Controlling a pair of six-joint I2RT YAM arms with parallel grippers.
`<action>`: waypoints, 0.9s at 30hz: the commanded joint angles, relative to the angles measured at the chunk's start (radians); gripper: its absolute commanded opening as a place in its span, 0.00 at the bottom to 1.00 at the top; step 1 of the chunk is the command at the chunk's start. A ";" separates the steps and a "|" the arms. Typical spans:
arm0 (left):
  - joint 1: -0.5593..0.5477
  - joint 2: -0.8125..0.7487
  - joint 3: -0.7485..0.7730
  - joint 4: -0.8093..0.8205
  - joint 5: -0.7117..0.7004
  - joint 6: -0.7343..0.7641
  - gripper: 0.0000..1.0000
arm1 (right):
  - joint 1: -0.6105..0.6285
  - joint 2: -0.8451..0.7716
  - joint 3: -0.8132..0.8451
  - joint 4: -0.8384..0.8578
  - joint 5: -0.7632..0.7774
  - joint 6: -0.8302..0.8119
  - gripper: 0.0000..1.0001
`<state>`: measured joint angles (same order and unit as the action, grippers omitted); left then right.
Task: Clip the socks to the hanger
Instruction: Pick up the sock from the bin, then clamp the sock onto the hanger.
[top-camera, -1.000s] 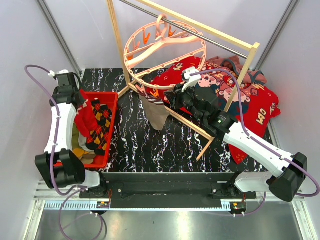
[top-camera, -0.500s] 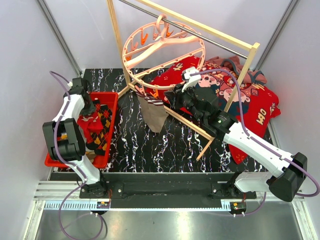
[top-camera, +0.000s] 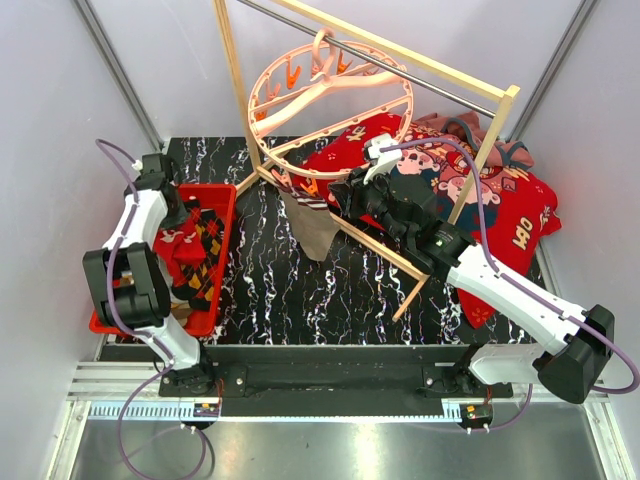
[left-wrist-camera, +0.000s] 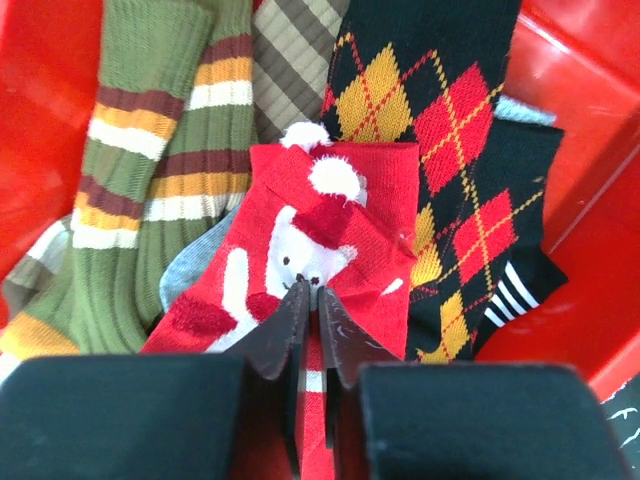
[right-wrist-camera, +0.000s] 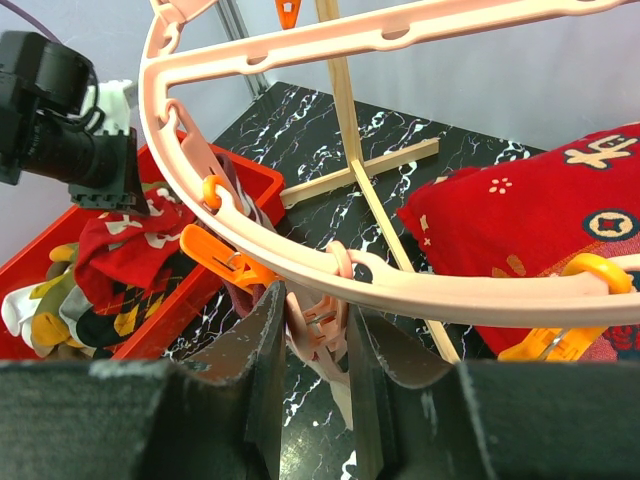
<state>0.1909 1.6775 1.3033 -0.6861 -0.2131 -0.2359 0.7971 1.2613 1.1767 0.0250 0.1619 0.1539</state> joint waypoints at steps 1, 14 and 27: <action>-0.005 -0.120 -0.004 0.025 -0.038 0.017 0.05 | -0.007 -0.023 -0.005 0.033 -0.018 -0.007 0.00; -0.024 -0.507 -0.091 0.155 0.050 0.027 0.00 | -0.007 -0.014 0.004 0.033 -0.018 -0.007 0.00; -0.306 -0.801 -0.167 0.315 0.368 -0.016 0.00 | -0.007 -0.028 0.020 0.010 -0.033 0.050 0.00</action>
<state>-0.0219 0.9184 1.1534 -0.4808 0.0418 -0.2344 0.7971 1.2613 1.1755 0.0254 0.1455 0.1711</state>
